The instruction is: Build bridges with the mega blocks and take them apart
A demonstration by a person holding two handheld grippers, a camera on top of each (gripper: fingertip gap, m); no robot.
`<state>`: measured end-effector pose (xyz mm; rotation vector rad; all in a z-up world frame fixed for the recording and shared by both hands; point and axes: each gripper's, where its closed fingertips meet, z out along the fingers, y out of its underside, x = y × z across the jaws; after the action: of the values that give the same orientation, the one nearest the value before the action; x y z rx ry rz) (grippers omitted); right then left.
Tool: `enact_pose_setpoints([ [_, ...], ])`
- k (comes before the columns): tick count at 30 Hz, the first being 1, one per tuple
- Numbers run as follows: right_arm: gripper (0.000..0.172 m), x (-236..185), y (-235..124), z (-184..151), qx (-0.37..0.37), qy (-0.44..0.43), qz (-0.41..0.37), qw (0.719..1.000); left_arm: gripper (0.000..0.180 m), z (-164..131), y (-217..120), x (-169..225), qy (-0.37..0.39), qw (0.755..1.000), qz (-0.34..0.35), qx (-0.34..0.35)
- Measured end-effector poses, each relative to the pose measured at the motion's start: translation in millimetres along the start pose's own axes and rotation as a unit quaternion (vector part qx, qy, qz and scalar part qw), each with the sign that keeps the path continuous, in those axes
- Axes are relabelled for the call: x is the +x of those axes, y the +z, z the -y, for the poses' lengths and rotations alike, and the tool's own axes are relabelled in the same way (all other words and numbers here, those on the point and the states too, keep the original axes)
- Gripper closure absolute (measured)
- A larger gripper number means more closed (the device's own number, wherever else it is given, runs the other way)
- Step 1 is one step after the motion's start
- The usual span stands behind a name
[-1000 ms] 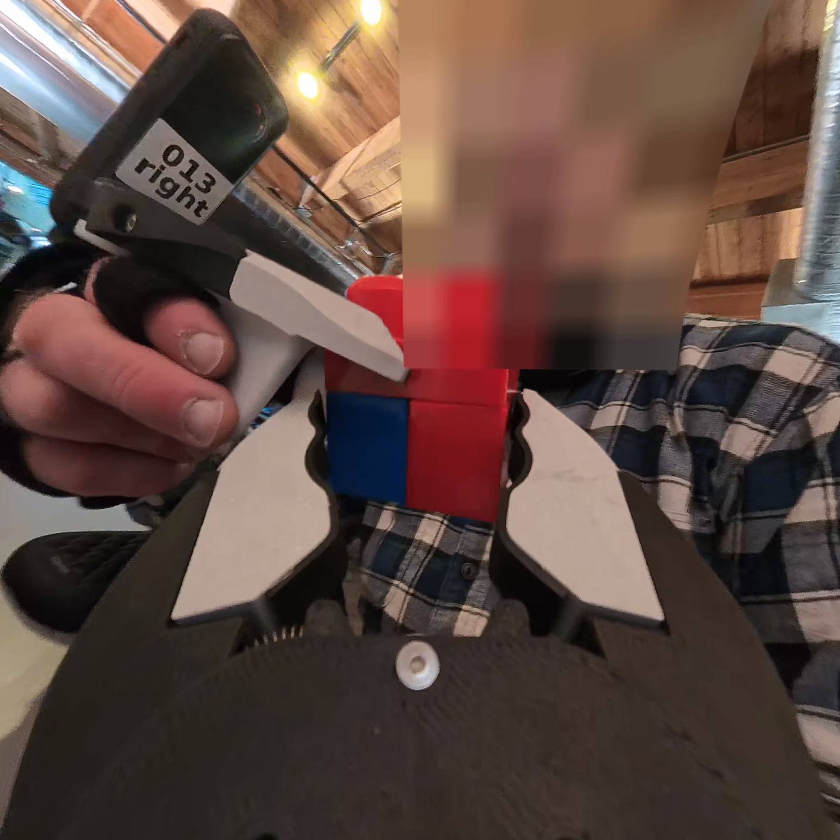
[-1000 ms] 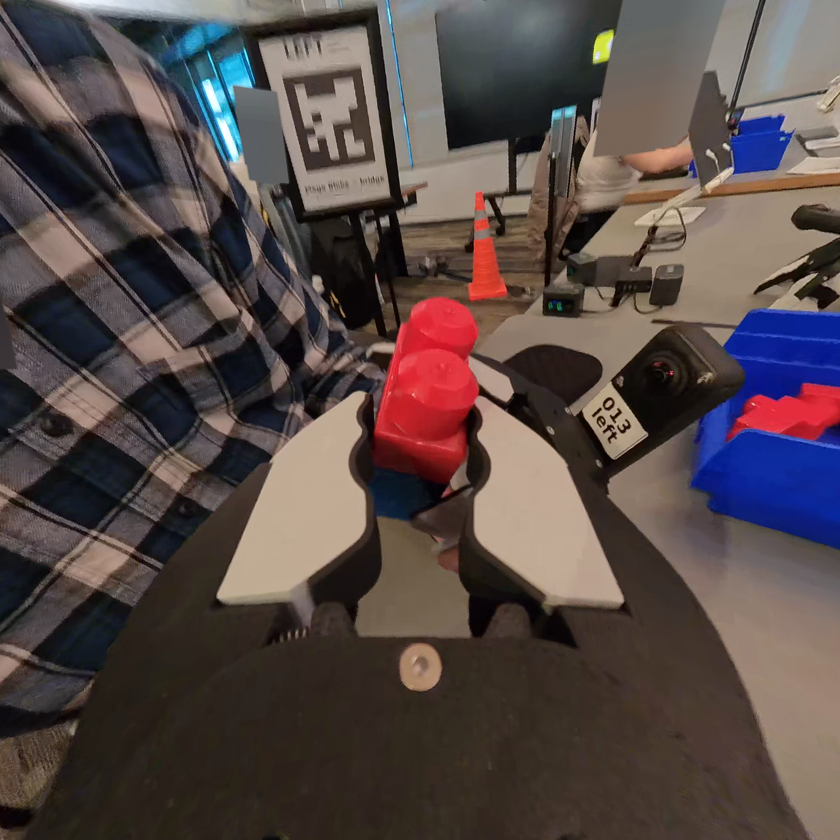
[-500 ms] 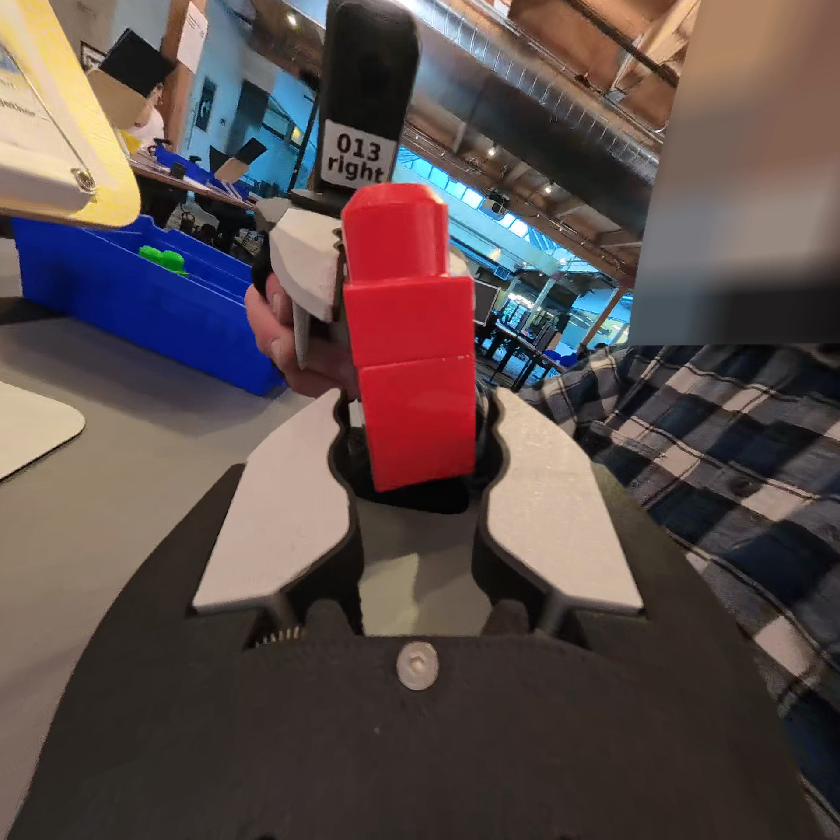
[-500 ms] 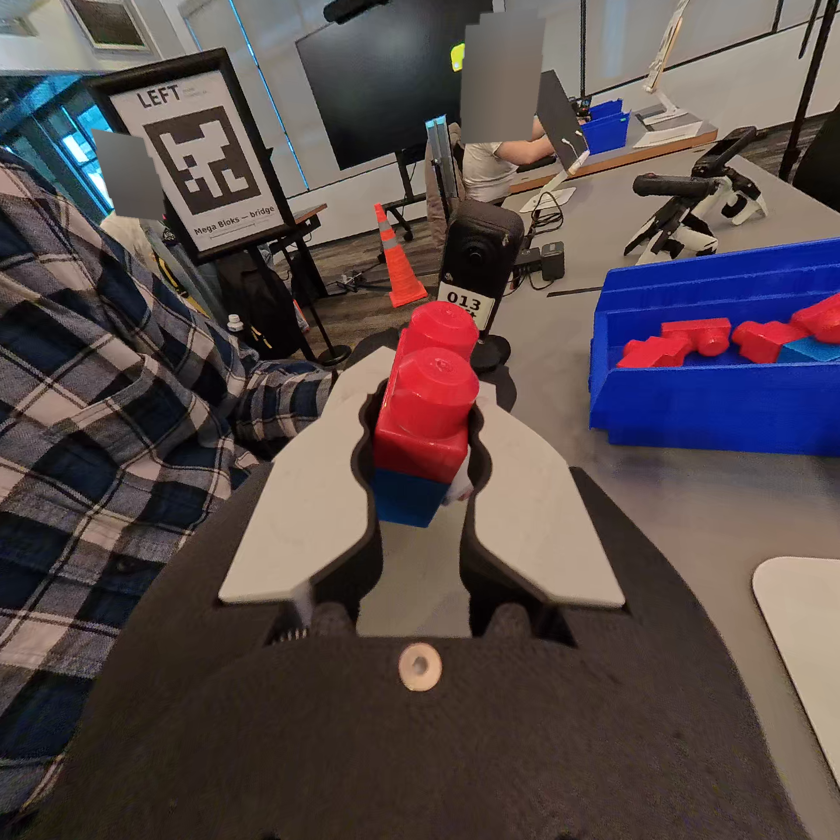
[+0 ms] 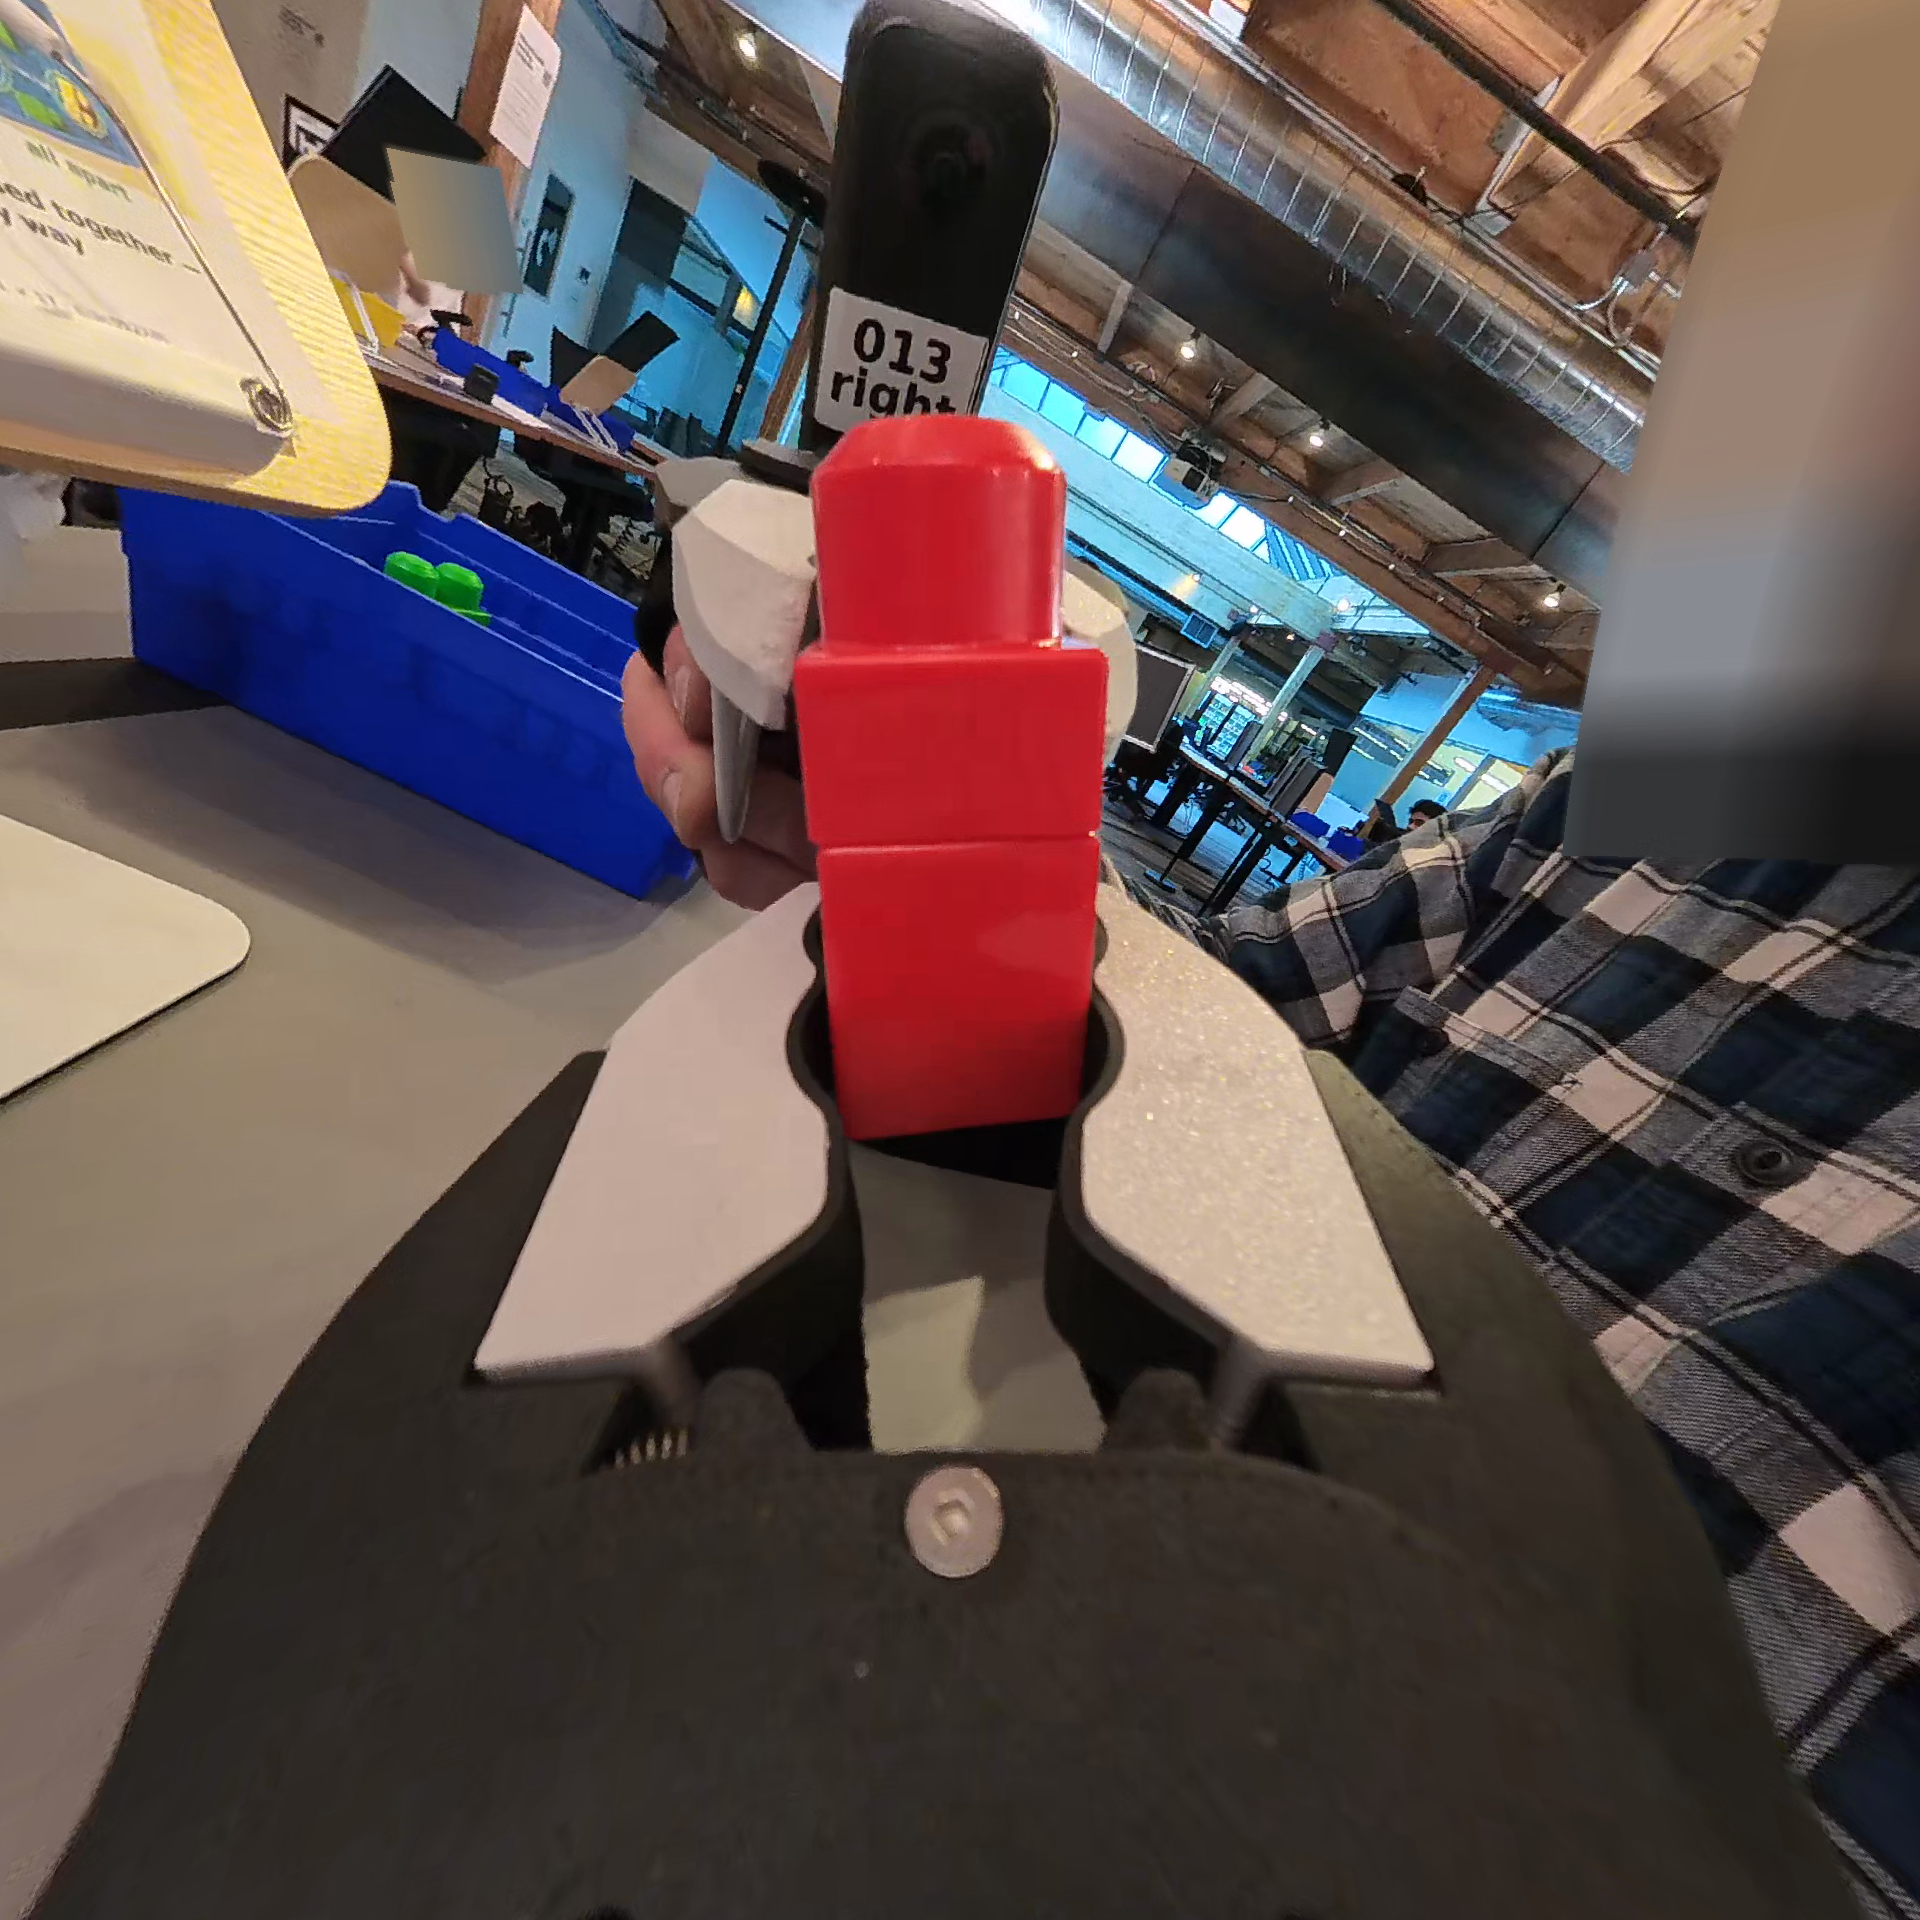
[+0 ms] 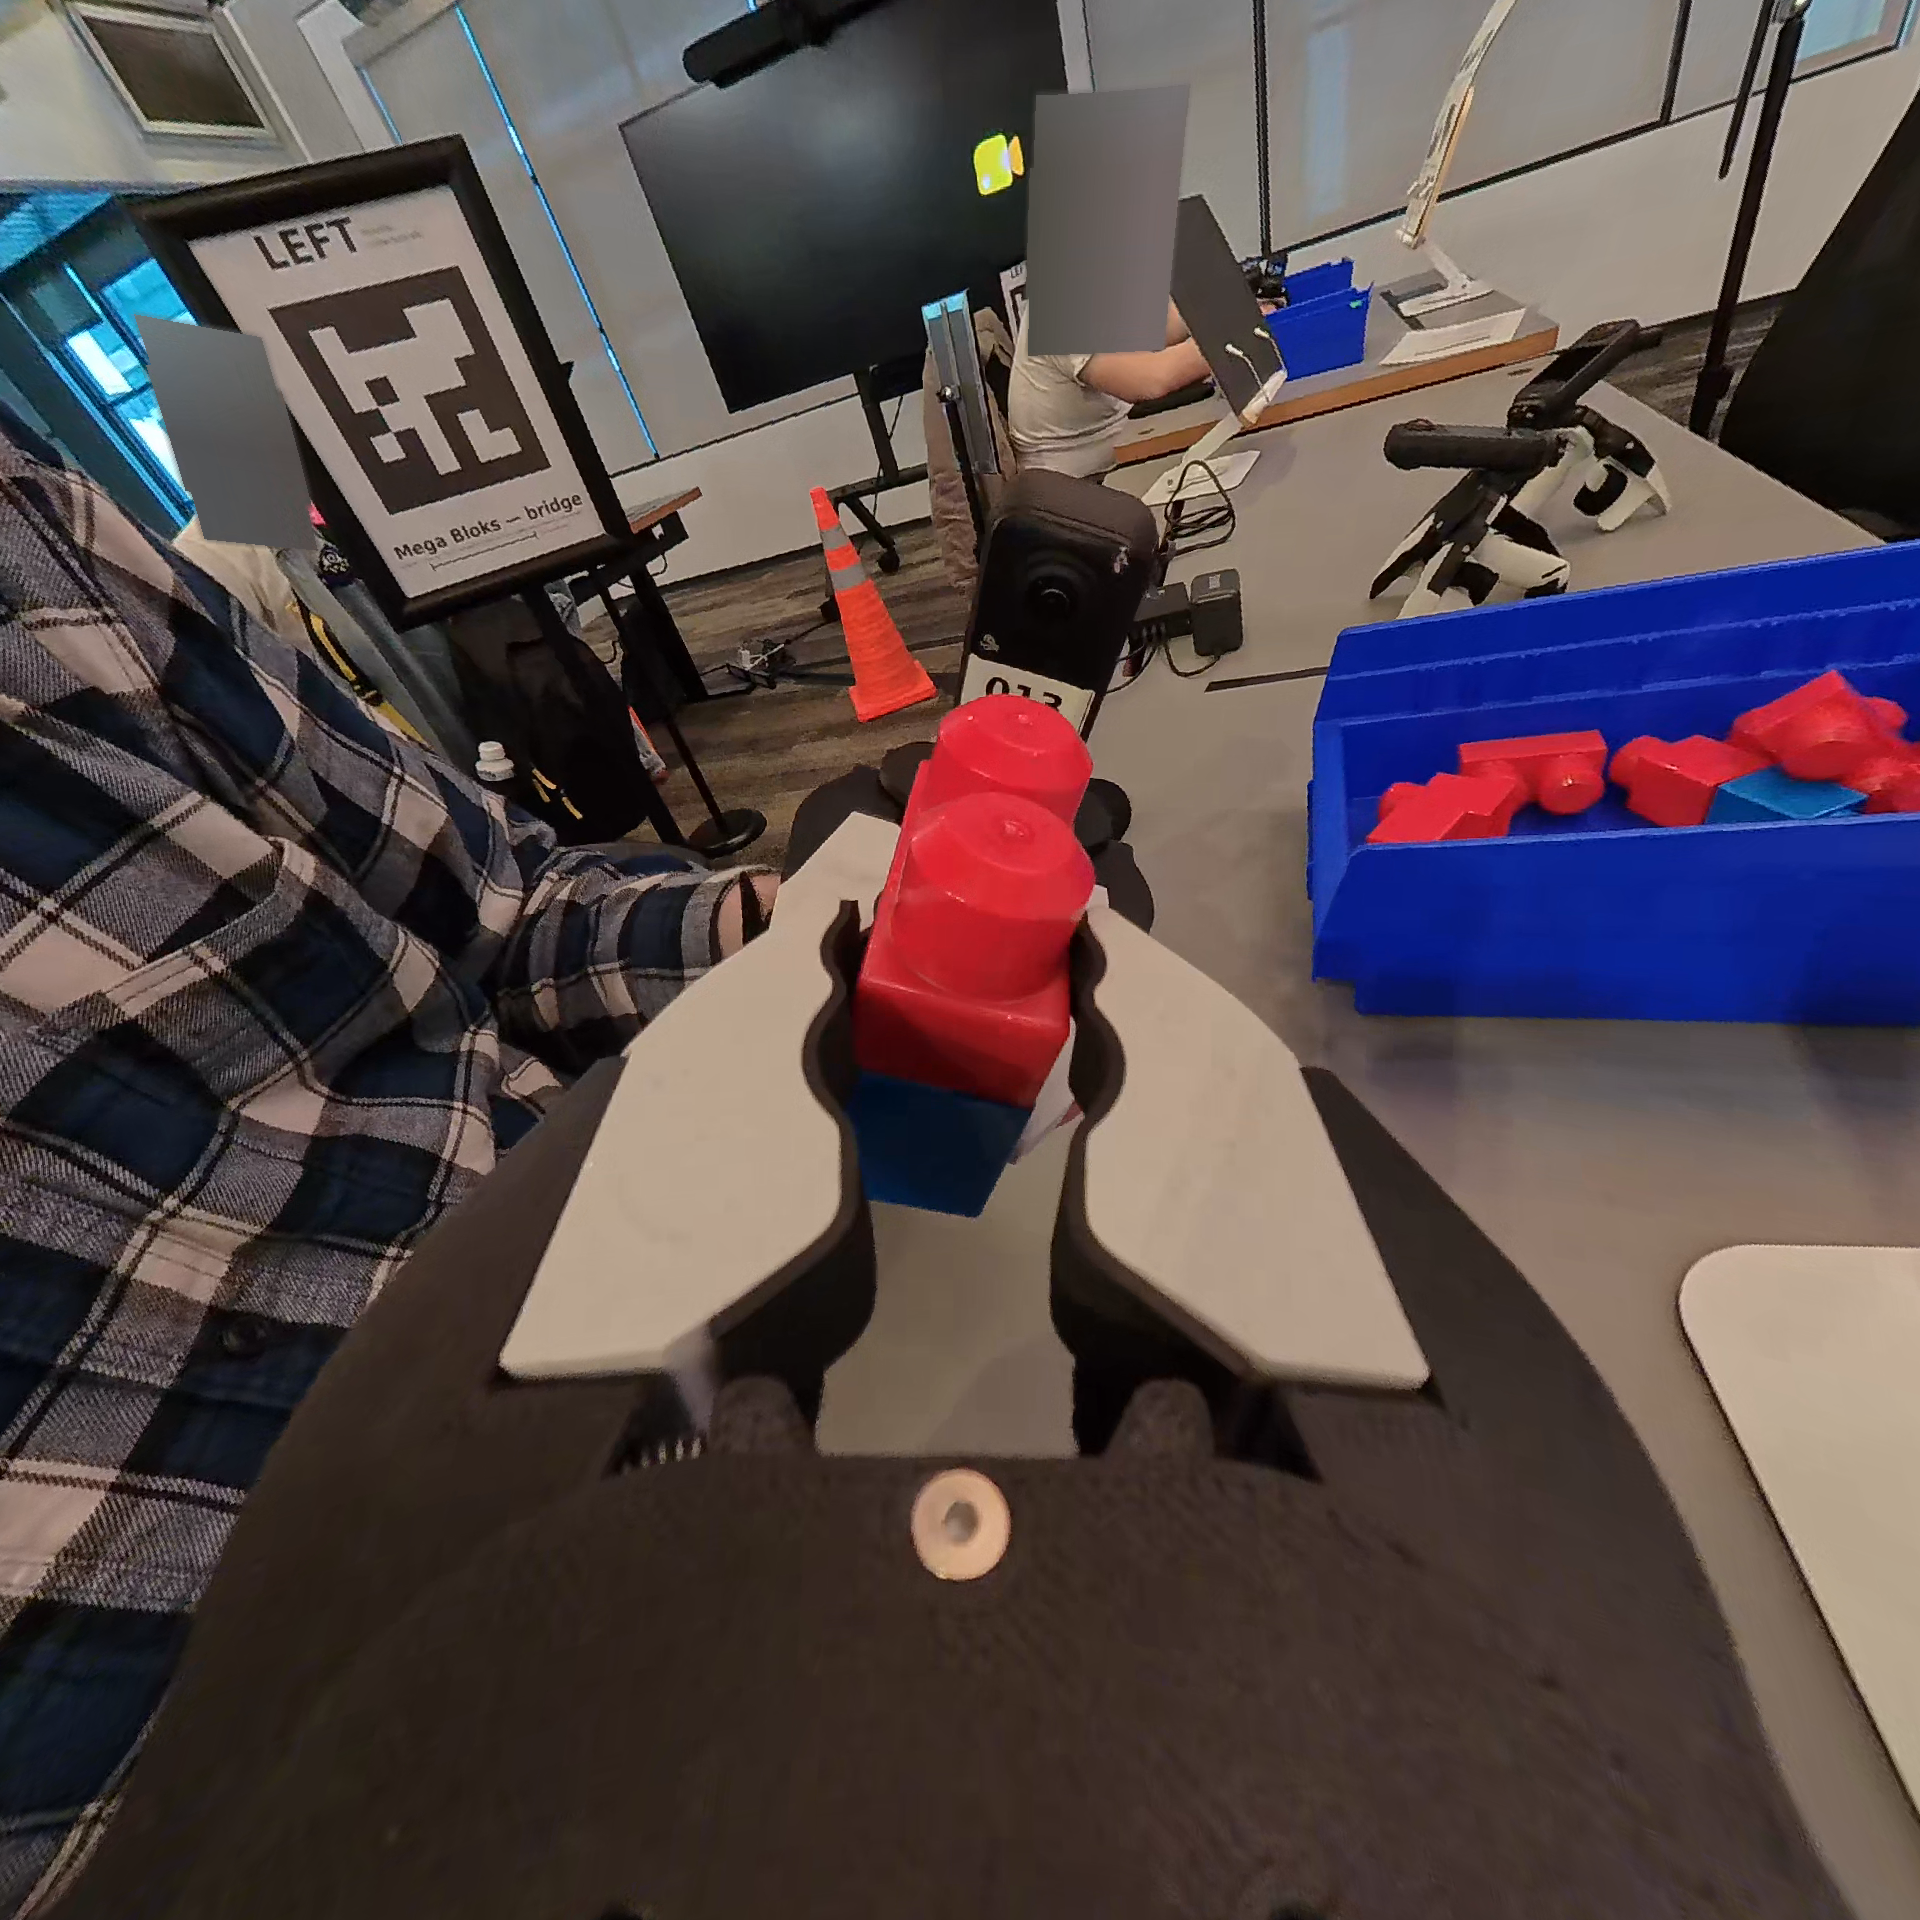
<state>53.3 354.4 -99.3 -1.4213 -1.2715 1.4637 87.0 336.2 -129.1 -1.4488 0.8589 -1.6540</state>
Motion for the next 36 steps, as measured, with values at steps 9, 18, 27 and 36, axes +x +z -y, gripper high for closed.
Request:
enact_pose_setpoints([
  [9, 0.073, -9, -15, 12, -0.051, -0.235, -0.077, 0.968, 0.139, 2, -9, 24, -0.108, 0.981, -0.162, 0.024],
  [18, 0.076, -28, 15, -12, -0.143, -0.453, -0.085, 0.876, 0.14, -2, -3, 42, -0.147, 0.949, -0.273, 0.06],
  [27, 0.077, -26, 15, -8, -0.145, -0.44, -0.112, 0.879, 0.139, 4, -3, 43, -0.163, 0.939, -0.289, 0.085],
  [36, 0.077, 13, -5, -9, -0.261, -0.425, -0.251, 0.83, 0.098, 4, -1, -4, -0.03, 0.999, 0.001, 0.023],
])
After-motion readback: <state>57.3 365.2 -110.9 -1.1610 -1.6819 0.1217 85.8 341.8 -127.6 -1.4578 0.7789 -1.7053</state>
